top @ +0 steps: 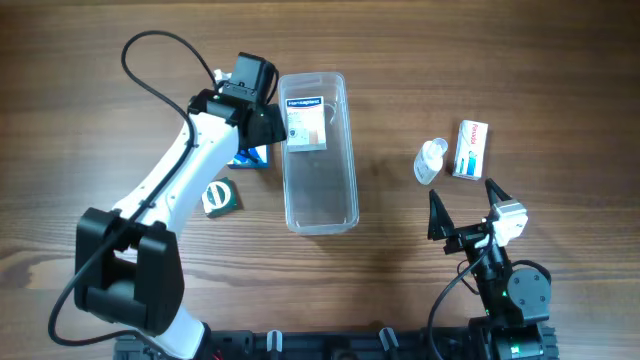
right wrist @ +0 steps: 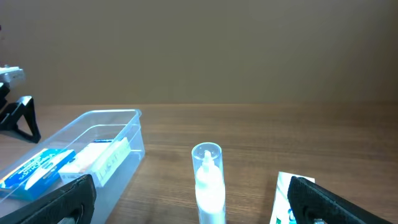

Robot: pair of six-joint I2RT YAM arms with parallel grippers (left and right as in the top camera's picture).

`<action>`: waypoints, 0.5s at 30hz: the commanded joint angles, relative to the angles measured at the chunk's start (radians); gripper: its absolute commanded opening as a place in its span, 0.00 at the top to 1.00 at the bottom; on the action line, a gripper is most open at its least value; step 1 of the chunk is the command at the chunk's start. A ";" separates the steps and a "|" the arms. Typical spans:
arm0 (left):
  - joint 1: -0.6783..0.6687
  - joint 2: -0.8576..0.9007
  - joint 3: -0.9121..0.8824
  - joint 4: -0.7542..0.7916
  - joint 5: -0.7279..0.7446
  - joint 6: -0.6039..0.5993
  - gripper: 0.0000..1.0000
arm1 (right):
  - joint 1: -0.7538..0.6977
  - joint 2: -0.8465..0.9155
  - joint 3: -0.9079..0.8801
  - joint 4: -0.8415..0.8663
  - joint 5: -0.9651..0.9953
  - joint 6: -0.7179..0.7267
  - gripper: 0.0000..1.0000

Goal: Pack container
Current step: 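Move the left gripper over the blue VapoDrops box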

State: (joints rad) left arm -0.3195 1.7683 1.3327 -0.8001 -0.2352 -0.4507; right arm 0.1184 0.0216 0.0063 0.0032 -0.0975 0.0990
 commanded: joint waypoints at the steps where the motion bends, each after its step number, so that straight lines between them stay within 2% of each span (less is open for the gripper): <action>1: 0.040 0.015 0.006 0.004 0.030 0.029 0.00 | -0.004 0.003 -0.001 0.004 -0.016 -0.018 0.00; 6: 0.068 0.017 0.006 0.016 0.136 0.073 0.00 | -0.004 0.003 -0.001 0.004 -0.016 -0.018 0.00; 15: 0.069 0.092 0.001 0.041 0.141 0.158 0.00 | -0.004 0.003 -0.001 0.004 -0.016 -0.018 0.00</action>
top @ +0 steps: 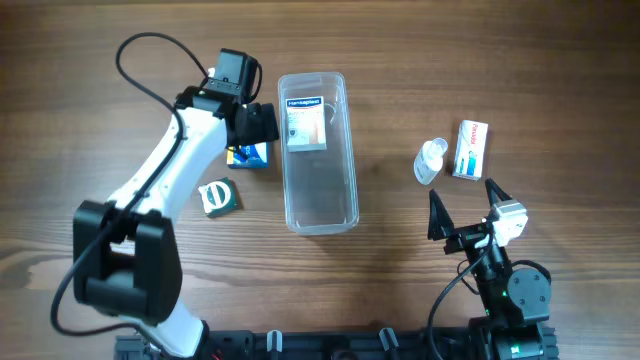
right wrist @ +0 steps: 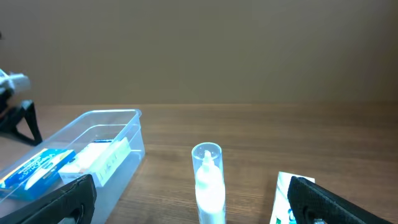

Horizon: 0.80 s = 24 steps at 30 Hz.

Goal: Pack container
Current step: 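Move the left gripper over the blue VapoDrops box, then lower the left gripper and grasp the VapoDrops box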

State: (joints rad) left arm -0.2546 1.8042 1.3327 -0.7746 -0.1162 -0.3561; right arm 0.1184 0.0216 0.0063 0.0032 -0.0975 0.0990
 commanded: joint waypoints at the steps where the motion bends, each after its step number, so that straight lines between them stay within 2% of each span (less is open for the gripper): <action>1: 0.005 0.068 0.000 0.020 0.020 0.074 0.00 | -0.004 0.003 -0.001 0.004 -0.016 -0.018 0.00; 6: 0.016 0.108 0.000 0.044 0.019 0.101 0.00 | -0.004 0.003 -0.001 0.004 -0.016 -0.018 0.00; 11: 0.017 0.111 0.000 0.076 0.019 0.196 0.00 | -0.004 0.003 -0.001 0.004 -0.016 -0.019 0.00; 24: 0.018 0.130 -0.054 0.153 0.019 0.191 0.00 | -0.004 0.003 -0.001 0.004 -0.016 -0.019 0.00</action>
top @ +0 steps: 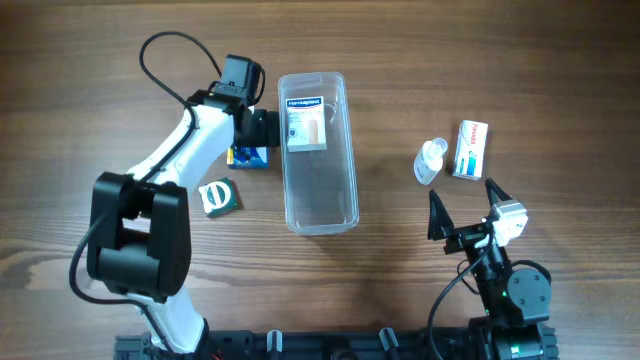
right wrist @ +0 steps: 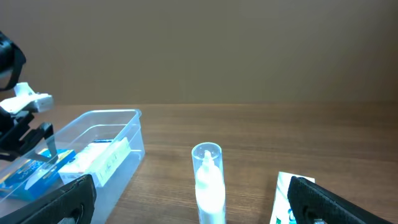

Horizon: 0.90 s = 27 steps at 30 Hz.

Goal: Pack container
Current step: 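Lower the left gripper and grasp the VapoDrops box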

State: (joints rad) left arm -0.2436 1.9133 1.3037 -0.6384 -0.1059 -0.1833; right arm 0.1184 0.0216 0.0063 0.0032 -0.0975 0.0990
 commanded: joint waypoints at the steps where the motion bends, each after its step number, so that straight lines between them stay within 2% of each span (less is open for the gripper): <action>1: 0.007 0.023 -0.026 0.020 0.009 0.018 0.00 | -0.004 0.003 -0.001 0.004 -0.016 -0.018 0.00; 17: 0.008 0.085 -0.027 0.038 0.008 -0.004 0.01 | -0.004 0.003 -0.001 0.004 -0.016 -0.018 0.00; 23: 0.013 0.085 -0.027 0.031 0.008 -0.004 0.08 | -0.004 0.003 -0.001 0.004 -0.016 -0.018 0.00; 27: 0.018 0.087 -0.029 0.029 0.008 -0.004 0.07 | -0.004 0.003 -0.001 0.004 -0.016 -0.018 0.00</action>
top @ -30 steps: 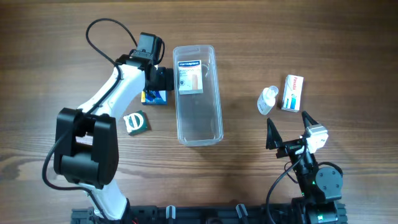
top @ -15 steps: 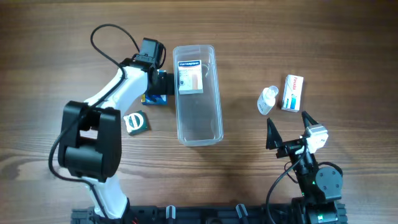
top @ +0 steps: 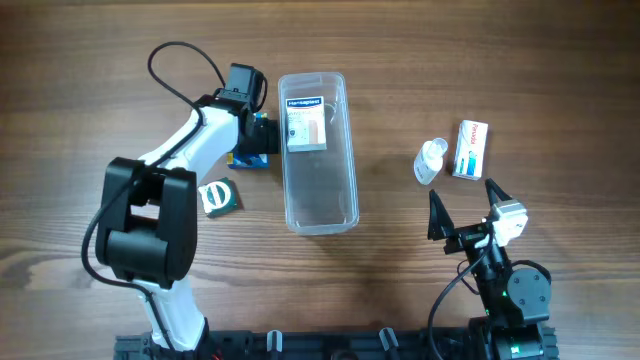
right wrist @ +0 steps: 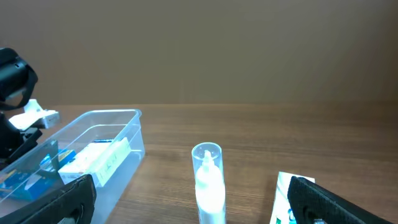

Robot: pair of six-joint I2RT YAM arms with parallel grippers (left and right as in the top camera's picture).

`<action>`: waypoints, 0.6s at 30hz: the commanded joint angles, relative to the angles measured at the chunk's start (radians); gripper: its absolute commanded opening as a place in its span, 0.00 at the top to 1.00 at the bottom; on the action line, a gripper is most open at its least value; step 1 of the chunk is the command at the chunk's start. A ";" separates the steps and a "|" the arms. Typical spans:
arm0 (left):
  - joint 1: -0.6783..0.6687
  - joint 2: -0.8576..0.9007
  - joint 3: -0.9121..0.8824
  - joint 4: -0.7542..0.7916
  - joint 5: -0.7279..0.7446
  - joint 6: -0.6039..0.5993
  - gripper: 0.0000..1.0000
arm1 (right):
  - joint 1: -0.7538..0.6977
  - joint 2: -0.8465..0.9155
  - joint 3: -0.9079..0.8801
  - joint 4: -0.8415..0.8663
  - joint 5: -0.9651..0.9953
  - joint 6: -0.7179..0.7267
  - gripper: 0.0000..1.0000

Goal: Pack container
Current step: 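Lower the left gripper and grasp the VapoDrops box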

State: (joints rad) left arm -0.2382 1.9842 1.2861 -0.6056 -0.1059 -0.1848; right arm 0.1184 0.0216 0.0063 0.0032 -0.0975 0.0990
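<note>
A clear plastic container (top: 320, 190) lies mid-table with a white box (top: 306, 122) in its far end. Just left of it is a blue box (top: 248, 157). My left gripper (top: 260, 136) is lowered onto that box beside the container wall, and its fingers look open around it. A small white bottle (top: 430, 160) and a white-and-red box (top: 470, 148) lie at the right. My right gripper (top: 465, 197) stands open near the front edge, behind the bottle (right wrist: 208, 180), with nothing between its fingers (right wrist: 68, 198).
A small green-and-white item (top: 218, 196) lies on the table left of the container, near the left arm's base link. The container (right wrist: 99, 146) shows at the left of the right wrist view, and the white-and-red box (right wrist: 287, 198) at the lower right.
My left gripper has come a little closer to the container wall and lower onto the blue box. The right arm and all the objects stayed where they were.
My left gripper was open over the container's far end, next to the white box inside. Then it was drawn back to the left of the container. After that it stood over the blue box, and now it is down on it. The right arm never moved.
</note>
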 commanded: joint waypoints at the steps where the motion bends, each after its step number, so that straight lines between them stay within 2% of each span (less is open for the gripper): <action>1: 0.013 0.018 -0.011 -0.004 0.008 -0.003 0.08 | -0.004 0.003 -0.001 0.004 -0.016 -0.018 0.00; 4: 0.012 0.027 -0.011 -0.006 0.008 -0.003 0.12 | -0.004 0.003 -0.001 0.004 -0.016 -0.018 0.00; 8: 0.012 0.034 -0.011 -0.015 0.008 -0.006 0.29 | -0.004 0.003 -0.001 0.004 -0.016 -0.018 0.00; 9: 0.012 0.034 -0.011 -0.015 0.008 -0.006 0.30 | -0.004 0.003 -0.001 0.004 -0.016 -0.018 0.00; 18: 0.012 -0.006 0.016 -0.051 0.000 -0.006 0.28 | -0.004 0.003 -0.001 0.004 -0.016 -0.018 0.00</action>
State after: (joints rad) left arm -0.2333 1.9900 1.2892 -0.6205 -0.1059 -0.1886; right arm 0.1184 0.0216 0.0063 0.0029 -0.0975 0.0990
